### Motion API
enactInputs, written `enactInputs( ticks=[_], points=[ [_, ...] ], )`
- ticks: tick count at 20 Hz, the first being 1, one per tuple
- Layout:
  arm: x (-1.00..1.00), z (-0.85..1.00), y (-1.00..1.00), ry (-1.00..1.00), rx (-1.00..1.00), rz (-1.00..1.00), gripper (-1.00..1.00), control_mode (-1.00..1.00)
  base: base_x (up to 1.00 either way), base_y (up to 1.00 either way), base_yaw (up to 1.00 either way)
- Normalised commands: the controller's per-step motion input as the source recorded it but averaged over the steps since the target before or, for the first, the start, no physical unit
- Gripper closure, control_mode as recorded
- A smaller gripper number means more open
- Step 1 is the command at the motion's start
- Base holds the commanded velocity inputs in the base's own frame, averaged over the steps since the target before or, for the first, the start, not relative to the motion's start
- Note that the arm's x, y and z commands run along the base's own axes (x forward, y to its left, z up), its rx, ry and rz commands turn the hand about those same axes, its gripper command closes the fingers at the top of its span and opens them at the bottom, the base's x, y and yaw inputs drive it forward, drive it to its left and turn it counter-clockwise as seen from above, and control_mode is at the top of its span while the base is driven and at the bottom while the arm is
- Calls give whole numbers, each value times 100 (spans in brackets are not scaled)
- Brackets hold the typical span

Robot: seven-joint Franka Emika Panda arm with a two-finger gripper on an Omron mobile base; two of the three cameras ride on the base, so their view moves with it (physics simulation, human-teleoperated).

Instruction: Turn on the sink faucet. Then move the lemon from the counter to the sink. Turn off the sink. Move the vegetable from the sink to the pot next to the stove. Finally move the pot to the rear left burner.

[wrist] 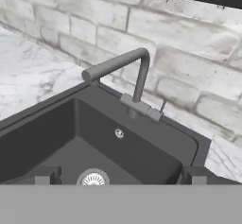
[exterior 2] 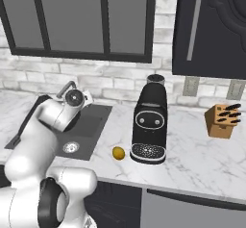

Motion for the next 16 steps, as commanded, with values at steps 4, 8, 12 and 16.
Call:
enactInputs(
  ticks=[4,8,12,16],
  points=[
    [8,-6,-6,-22,0,1,-100,-100,0,0,0],
    [14,0,-2,-3,0,0,-100,-100,0,0,0],
    [28,0,-4,3,0,1,-100,-100,0,0,0],
    [26,0,-11,1,0,5,-100,-100,0,0,0]
  ],
)
